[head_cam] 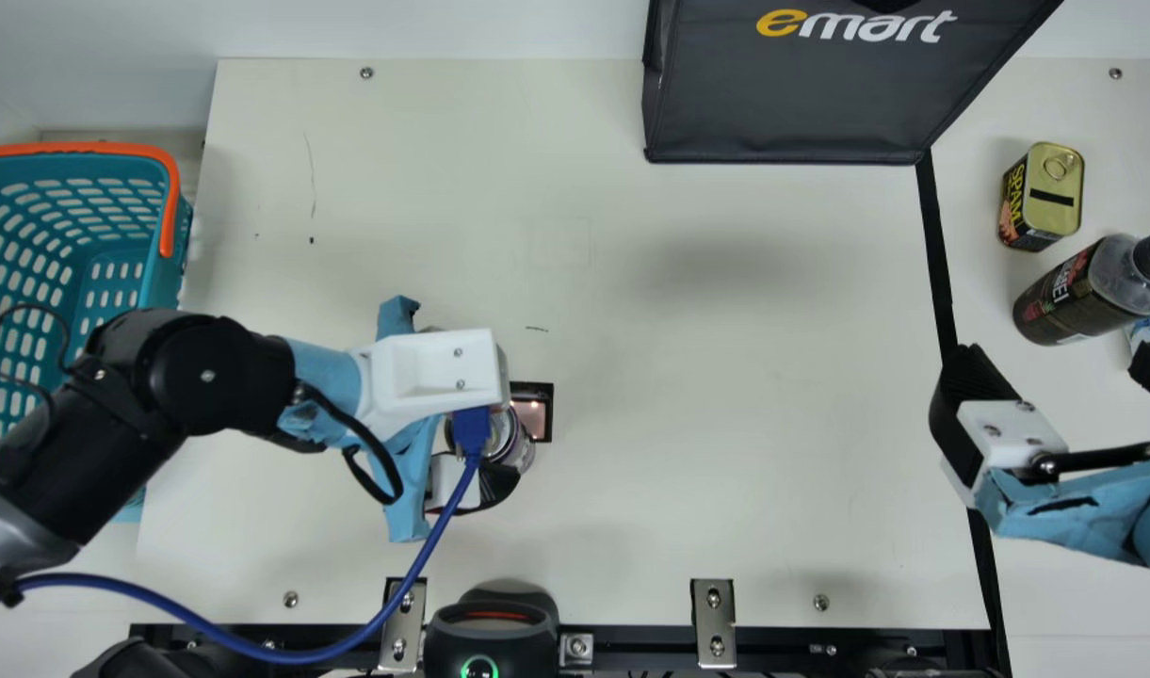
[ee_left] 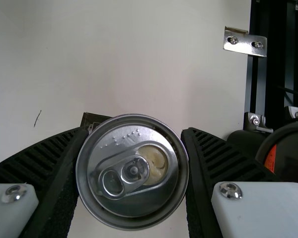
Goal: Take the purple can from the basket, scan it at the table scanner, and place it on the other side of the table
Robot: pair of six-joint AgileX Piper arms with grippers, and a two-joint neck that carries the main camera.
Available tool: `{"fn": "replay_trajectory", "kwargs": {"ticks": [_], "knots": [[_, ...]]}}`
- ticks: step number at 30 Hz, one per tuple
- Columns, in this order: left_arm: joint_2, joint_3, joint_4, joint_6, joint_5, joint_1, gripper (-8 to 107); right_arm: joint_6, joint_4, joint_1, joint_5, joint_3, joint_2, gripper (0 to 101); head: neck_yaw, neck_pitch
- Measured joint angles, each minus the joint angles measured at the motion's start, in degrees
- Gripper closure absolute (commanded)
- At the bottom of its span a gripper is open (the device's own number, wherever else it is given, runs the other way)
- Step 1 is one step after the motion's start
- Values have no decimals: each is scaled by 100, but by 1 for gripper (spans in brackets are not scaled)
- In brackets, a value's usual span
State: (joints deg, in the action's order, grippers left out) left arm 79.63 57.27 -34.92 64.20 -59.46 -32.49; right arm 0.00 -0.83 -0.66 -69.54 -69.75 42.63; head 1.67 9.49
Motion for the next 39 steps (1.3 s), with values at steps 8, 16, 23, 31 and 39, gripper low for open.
{"fn": "replay_trajectory", "kwargs": {"ticks": [8, 16, 23, 31, 39], "knots": [[180, 42, -48, -26, 63, 0, 67, 0, 0, 0, 0, 0, 0, 6, 0, 0], [322, 65, -84, 2, 150, 11, 40, 0, 0, 0, 0, 0, 0, 6, 9, 0], [411, 94, -74, 2, 177, 19, 17, 0, 0, 0, 6, 0, 0, 6, 0, 0], [226, 159, -150, -271, 76, 132, 9, 0, 0, 0, 6, 0, 0, 6, 0, 0], [-371, 73, -277, -849, -160, 365, 9, 0, 0, 0, 6, 0, 0, 6, 0, 0]]}}
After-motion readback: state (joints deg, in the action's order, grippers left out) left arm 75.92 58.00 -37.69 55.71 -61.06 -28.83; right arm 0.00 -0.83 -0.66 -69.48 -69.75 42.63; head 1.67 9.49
